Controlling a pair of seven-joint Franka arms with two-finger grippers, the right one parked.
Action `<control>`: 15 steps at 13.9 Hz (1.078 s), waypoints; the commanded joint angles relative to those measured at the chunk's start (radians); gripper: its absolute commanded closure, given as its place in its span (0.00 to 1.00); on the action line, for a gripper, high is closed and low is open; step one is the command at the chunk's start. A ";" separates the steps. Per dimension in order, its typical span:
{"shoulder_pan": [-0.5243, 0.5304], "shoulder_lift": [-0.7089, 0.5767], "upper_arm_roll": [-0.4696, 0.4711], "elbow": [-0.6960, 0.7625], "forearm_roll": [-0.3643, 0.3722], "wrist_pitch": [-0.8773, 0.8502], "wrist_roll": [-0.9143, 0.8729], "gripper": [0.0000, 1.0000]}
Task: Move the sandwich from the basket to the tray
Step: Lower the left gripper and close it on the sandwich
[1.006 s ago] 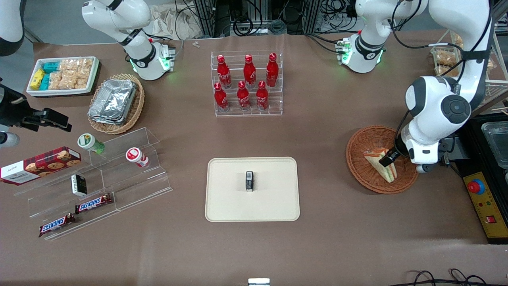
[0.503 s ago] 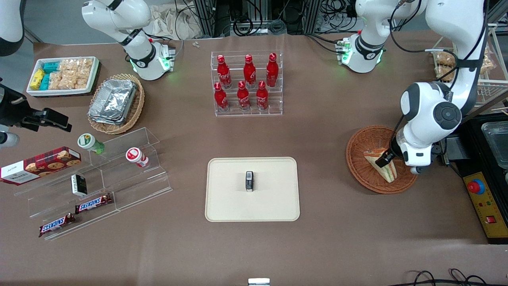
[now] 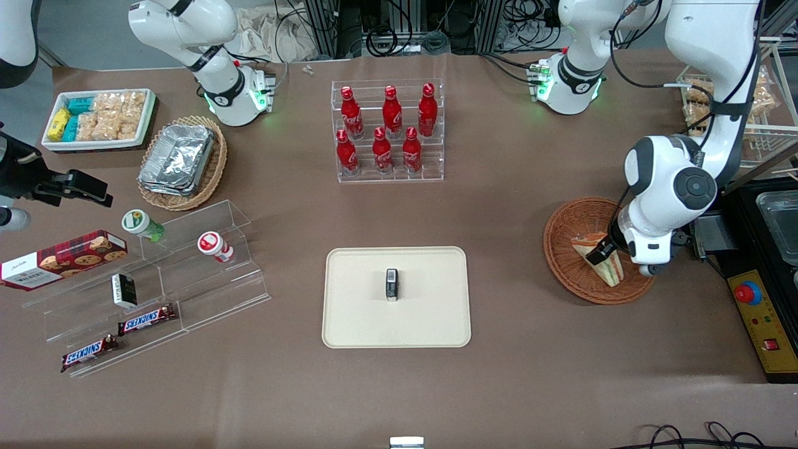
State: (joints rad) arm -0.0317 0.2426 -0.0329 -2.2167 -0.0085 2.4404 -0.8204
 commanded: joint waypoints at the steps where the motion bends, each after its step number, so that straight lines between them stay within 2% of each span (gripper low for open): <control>1: 0.003 0.001 -0.004 -0.027 -0.002 0.043 -0.017 0.00; 4: 0.001 0.003 -0.004 -0.032 -0.002 0.052 -0.017 0.00; 5: 0.001 0.001 -0.004 -0.031 -0.002 0.054 -0.017 0.03; 7: -0.002 -0.005 -0.004 -0.029 -0.002 0.054 -0.016 0.35; 9: -0.002 -0.006 -0.004 -0.027 -0.002 0.054 -0.014 0.55; 10: -0.002 -0.006 -0.004 -0.027 -0.001 0.054 -0.013 0.58; 15: -0.004 -0.013 -0.004 -0.021 -0.001 0.051 -0.008 0.58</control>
State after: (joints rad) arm -0.0331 0.2549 -0.0340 -2.2201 -0.0085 2.4723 -0.8204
